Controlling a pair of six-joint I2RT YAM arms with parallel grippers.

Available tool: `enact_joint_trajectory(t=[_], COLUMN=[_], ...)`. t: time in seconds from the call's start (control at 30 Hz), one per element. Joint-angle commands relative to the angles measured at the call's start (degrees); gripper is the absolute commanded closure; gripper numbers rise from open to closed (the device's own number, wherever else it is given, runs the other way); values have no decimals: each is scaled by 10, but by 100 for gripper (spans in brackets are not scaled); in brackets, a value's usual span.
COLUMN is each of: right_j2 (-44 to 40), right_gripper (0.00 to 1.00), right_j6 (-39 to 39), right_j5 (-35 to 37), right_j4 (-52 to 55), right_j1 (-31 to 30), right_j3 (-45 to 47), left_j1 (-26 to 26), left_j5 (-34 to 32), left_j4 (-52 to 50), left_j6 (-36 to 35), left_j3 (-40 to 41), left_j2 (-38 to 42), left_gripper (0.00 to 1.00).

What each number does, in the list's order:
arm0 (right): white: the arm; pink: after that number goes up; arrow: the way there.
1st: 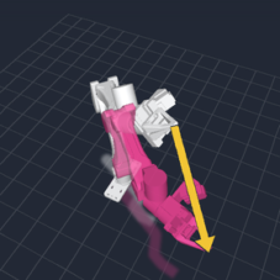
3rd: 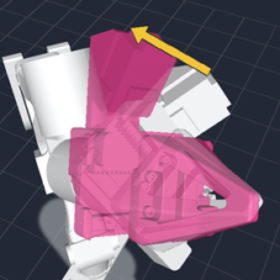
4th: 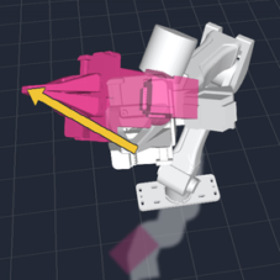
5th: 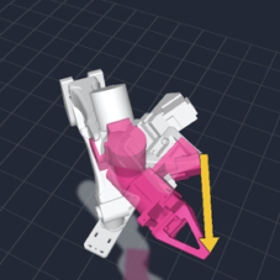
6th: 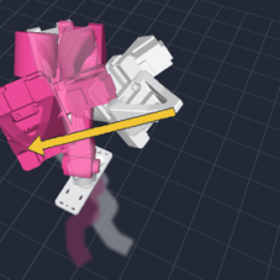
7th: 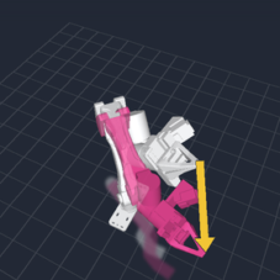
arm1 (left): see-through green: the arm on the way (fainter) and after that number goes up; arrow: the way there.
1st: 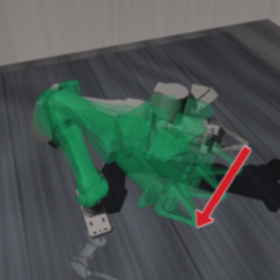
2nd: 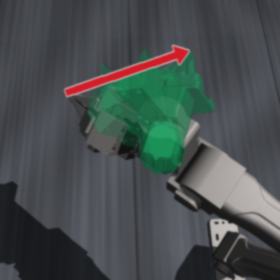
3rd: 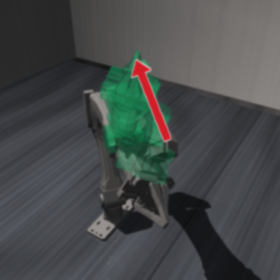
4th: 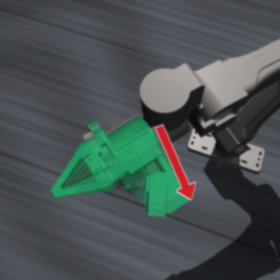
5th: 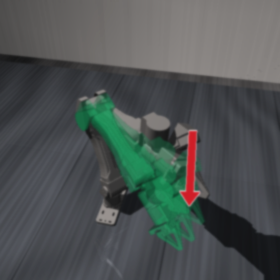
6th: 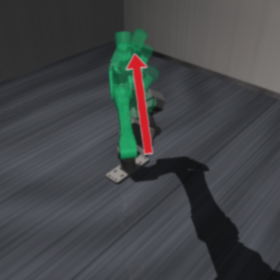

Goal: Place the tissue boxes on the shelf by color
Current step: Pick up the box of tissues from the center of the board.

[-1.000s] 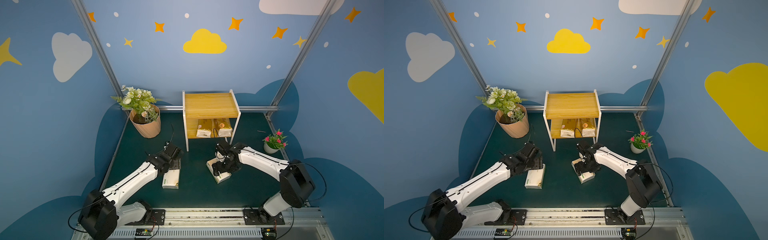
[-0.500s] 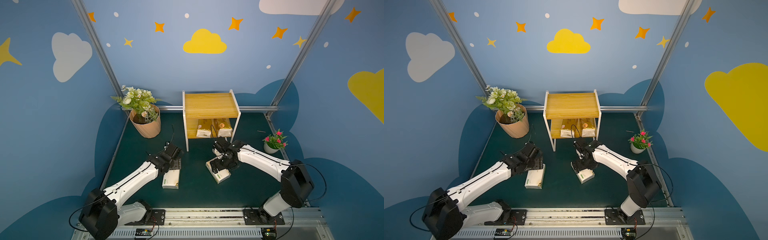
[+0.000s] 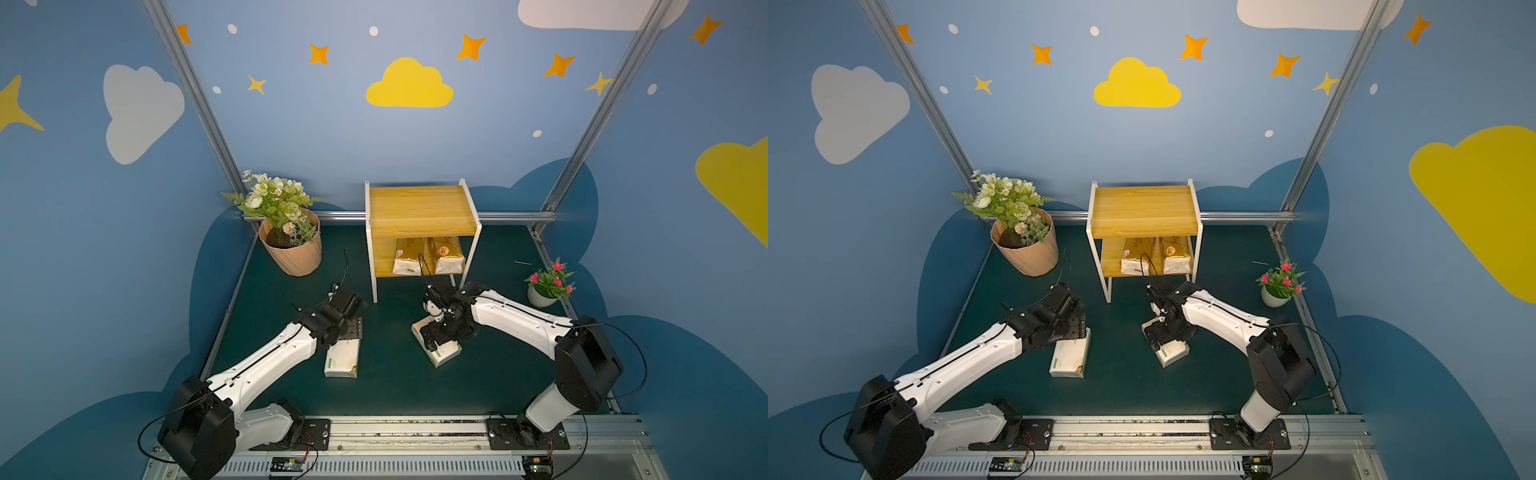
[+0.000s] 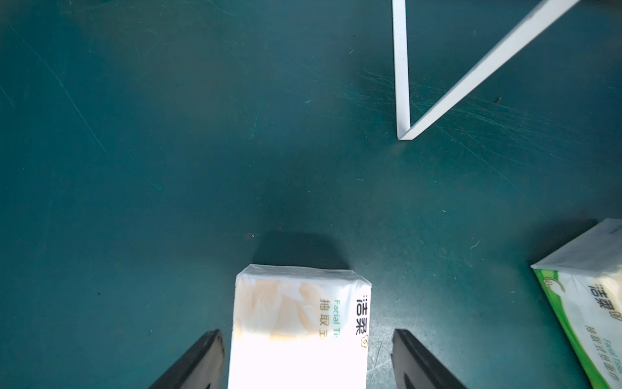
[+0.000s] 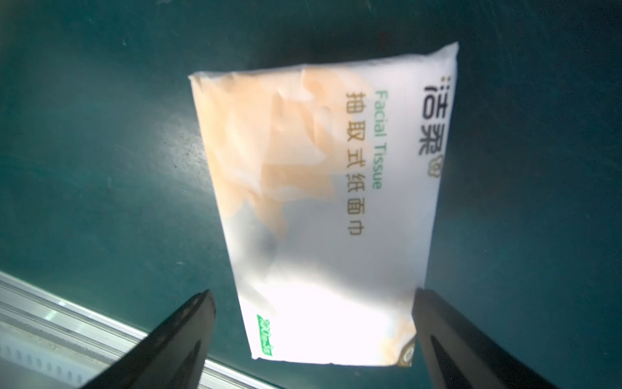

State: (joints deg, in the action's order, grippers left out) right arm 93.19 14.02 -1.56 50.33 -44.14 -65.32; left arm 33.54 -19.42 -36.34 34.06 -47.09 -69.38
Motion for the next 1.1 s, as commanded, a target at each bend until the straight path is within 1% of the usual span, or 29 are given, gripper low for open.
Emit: enact_joint_trajectory(t=[0.0,0.17,0.43,0.63,0.93,1.07], right_j2=[2,0,-11,-14,-2,14], right_gripper=[2,2,2,2,2,2], right_j6=[-12,-15,-27,-32,-8,-1], right_j5=[0,1,22,27,-2,5], right_j4=[0,0,7,3,-35,-42], right_j1=[0,0,-1,-2,-10,-17], right_j3=[8,9,14,23,48,56], left_j1=[0,1,1,2,2,2], left_j5=[-10,-10,-9,-7,-6,-5], left_j4=[0,0,0,0,-3,-6], left_j6=[-4,-3,-4,-3,-1,-1], left_j3=[0,0,1,0,1,1], left_j2=[-1,-2,-4,-4,-5,-5], left_gripper=[16,16,15,12,11,11])
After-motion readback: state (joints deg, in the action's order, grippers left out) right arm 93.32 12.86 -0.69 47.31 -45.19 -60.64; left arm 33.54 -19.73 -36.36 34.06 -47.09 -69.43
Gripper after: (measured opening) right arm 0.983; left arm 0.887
